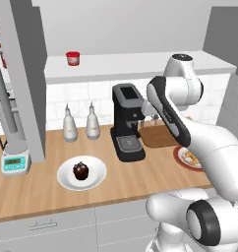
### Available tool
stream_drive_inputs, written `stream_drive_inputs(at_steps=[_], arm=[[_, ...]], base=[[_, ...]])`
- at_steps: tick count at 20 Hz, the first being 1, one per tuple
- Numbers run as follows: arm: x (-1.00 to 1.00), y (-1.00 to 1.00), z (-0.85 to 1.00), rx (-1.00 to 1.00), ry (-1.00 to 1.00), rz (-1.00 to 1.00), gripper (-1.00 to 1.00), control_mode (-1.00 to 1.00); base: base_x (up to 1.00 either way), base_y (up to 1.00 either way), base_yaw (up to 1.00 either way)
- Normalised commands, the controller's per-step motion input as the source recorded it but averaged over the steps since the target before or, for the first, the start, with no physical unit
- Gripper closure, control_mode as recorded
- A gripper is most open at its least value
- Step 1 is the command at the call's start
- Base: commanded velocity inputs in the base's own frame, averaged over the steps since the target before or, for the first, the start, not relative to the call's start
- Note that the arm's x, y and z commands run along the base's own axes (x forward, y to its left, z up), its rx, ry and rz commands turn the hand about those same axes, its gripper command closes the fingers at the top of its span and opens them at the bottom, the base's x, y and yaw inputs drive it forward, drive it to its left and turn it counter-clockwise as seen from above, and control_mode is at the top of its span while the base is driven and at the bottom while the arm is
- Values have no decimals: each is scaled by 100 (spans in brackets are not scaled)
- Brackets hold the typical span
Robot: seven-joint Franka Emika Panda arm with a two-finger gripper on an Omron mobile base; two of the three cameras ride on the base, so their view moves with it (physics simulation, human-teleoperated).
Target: From the different types of pastries on the counter, select a croissant and place it on the cutting board. Then retrieve a jar of jam from the cabinet and place it alongside the croissant on the cutting board.
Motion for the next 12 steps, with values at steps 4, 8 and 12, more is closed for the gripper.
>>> stream_drive_inputs(at_steps=[4,8,12], arm=[[4,-11,-7,0,2,0,-100,-100],[0,-96,-86,7,7,-3,-100,-100],[0,-100,-100,8,10,-7,-100,-100]], base=[[0,0,0],[0,0,0],[0,0,0]])
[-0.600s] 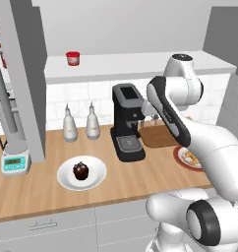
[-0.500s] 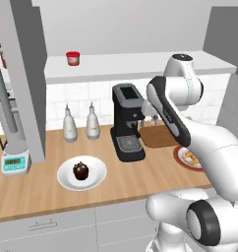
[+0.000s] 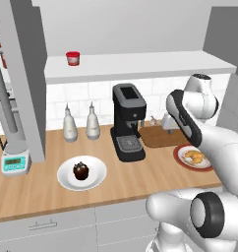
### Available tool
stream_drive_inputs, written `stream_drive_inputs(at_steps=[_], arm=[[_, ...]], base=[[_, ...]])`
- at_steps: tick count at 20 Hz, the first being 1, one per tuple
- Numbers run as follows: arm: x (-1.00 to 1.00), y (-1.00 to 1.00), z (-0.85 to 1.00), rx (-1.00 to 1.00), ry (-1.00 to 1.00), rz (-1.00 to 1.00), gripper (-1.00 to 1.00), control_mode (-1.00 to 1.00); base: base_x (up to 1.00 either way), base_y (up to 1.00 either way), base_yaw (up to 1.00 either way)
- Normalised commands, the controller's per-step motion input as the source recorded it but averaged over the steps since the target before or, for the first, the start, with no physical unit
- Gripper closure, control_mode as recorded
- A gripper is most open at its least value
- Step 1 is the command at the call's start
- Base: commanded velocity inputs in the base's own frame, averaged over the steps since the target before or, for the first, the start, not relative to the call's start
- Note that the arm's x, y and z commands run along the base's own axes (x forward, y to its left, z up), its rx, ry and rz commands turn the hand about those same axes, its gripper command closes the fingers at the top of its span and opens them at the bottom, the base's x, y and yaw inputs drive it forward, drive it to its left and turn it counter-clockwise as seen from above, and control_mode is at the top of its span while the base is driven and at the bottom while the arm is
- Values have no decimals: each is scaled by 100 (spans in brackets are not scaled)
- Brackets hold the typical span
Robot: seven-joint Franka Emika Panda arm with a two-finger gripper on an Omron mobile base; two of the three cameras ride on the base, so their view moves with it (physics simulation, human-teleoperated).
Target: From the different types of pastries on the counter, select a croissant and place it on the cutting board. Then retrieve a jar of jam from the cabinet and place it alongside the croissant on the cutting board.
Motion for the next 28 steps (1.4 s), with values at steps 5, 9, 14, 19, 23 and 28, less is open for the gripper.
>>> stream_drive_inputs(at_steps=[5,9,14,19,23,28], arm=[[-1,-100,-91,11,5,-11,-100,-100],[0,-100,-34,24,15,-26,-100,-100],[10,-45,-31,0,-5,-13,-100,-100],[8,3,-1,-7,2,0,-100,-100],[41,26,-17,-30,-9,4,-100,-100],[12,7,-13,-5,-1,3,-100,-100]], base=[[0,0,0],[0,0,0],[0,0,0],[0,0,0],[0,0,0],[0,0,0]])
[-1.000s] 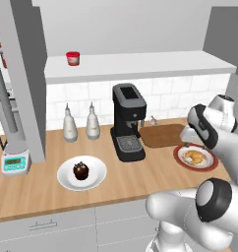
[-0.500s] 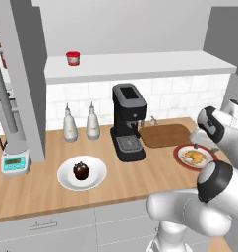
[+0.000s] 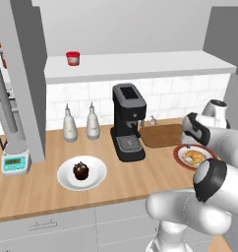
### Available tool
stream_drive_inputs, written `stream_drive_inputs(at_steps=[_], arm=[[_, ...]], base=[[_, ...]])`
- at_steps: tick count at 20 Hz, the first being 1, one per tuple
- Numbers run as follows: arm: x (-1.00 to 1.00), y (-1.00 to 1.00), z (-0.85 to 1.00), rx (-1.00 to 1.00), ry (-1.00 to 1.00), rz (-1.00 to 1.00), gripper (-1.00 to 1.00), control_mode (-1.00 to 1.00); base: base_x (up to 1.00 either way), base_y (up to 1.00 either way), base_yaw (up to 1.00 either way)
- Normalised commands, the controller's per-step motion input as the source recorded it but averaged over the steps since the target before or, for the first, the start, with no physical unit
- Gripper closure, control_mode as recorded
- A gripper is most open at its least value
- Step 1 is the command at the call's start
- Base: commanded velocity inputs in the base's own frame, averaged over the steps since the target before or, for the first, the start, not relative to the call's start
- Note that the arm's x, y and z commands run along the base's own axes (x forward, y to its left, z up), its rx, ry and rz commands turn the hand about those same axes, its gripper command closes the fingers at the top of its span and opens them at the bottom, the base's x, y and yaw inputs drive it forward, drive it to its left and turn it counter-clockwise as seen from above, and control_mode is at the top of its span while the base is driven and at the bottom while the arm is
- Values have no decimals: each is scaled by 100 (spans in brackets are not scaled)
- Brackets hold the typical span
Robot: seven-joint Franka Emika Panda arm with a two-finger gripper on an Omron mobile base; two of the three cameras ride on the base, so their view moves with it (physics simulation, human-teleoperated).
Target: From the different types of pastries on the counter, select a croissant and place it on the cutting board. Then retrieve a jar of jam from the cabinet and place it alongside the croissant on the cutting board.
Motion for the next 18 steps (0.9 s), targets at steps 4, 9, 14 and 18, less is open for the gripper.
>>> stream_drive_inputs(at_steps=[4,9,14,18], arm=[[4,-24,-19,0,0,8,-100,-100],[0,-38,0,0,-6,4,-100,-100],[0,-3,0,0,-1,2,-100,-100],[0,0,-24,0,5,4,-100,-100]], base=[[0,0,0],[0,0,0],[0,0,0],[0,0,0]])
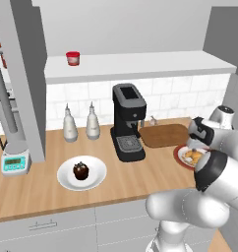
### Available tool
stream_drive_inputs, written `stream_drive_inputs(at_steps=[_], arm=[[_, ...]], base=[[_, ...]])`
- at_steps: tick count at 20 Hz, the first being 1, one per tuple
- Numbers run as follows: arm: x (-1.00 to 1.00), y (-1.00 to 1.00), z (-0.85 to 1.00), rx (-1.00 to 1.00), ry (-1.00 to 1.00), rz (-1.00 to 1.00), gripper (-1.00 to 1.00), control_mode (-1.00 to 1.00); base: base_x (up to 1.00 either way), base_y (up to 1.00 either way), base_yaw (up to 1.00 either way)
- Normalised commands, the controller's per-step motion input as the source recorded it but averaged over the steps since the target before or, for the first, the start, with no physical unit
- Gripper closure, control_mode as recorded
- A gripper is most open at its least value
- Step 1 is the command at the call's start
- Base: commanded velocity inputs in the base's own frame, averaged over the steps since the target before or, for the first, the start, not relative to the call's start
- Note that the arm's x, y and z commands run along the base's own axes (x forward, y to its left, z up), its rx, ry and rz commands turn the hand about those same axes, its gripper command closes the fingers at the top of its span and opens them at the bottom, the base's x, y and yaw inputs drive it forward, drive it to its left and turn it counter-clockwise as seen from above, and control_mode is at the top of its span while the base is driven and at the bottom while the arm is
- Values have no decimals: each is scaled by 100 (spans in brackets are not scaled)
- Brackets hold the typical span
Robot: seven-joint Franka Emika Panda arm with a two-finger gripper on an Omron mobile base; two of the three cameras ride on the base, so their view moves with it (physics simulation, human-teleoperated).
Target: From the different types of pastries on the counter, select a croissant and place it on the cutting board. Then retrieve a jar of jam from the cabinet and place it alongside the croissant on the cutting board.
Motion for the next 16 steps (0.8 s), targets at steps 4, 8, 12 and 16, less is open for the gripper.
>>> stream_drive_inputs(at_steps=[4,8,12,16], arm=[[0,0,-19,0,0,5,-100,-100],[0,0,-11,0,1,5,-100,-100],[0,0,-5,0,0,3,-100,-100],[0,0,-9,0,1,0,-100,-100]], base=[[0,0,0],[0,0,0],[0,0,0],[0,0,0]])
